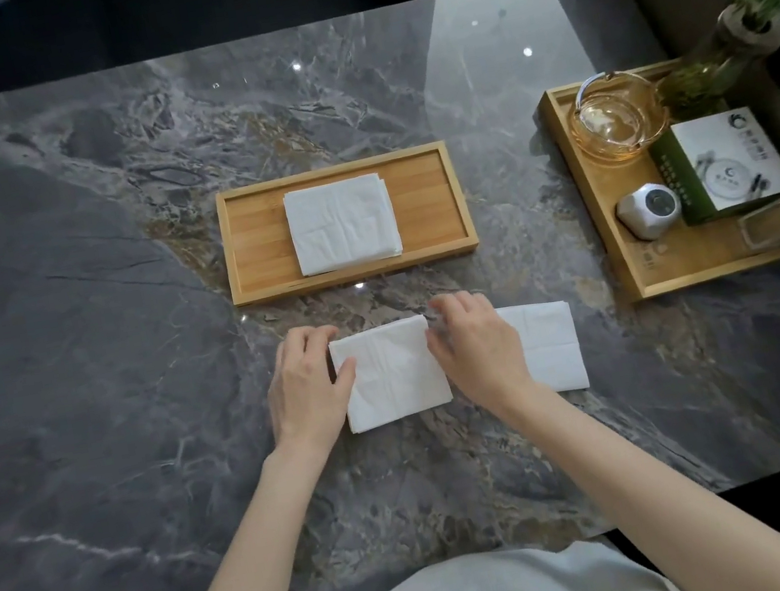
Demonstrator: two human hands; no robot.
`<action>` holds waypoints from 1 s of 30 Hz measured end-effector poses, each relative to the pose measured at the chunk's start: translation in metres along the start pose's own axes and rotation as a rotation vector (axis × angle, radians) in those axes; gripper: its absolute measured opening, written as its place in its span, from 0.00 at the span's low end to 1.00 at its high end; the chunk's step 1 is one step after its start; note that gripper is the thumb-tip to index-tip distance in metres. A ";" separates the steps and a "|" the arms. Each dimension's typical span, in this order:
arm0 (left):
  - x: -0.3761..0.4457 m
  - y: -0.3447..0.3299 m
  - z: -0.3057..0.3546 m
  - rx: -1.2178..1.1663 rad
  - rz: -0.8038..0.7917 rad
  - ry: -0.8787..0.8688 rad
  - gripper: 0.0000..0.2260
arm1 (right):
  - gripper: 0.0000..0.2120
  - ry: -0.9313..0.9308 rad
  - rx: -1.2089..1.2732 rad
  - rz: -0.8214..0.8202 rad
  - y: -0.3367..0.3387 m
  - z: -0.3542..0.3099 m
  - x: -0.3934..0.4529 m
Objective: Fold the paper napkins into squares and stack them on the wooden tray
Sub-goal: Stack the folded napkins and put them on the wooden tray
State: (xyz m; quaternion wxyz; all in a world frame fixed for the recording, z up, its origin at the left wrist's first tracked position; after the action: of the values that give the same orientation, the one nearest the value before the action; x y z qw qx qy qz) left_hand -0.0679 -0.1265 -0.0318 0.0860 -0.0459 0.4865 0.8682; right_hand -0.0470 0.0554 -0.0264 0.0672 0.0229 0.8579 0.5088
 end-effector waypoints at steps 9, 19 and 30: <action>0.016 -0.013 0.002 0.245 -0.102 -0.040 0.12 | 0.14 0.177 -0.149 -0.103 -0.021 -0.005 0.008; 0.021 -0.020 -0.001 0.209 -0.331 0.119 0.08 | 0.04 0.025 0.111 -0.330 -0.027 -0.001 0.008; -0.008 -0.029 0.042 -0.857 -0.556 0.387 0.07 | 0.12 -0.311 0.996 -0.313 0.028 0.040 -0.021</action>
State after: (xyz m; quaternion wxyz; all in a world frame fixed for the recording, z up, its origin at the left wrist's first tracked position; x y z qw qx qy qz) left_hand -0.0540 -0.0767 -0.0330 0.1949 -0.3627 0.0657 0.9089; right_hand -0.0211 0.1013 -0.0185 0.2494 -0.0010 0.9683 0.0153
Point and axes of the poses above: each hand's wrist, its own x-axis towards the middle knuckle, its own y-axis out of the back of the hand, z = x × y, the point moved 8 cm from there along x, towards the middle knuckle, and after that the axes turned 1 degree about -z, right-handed, at the moved point
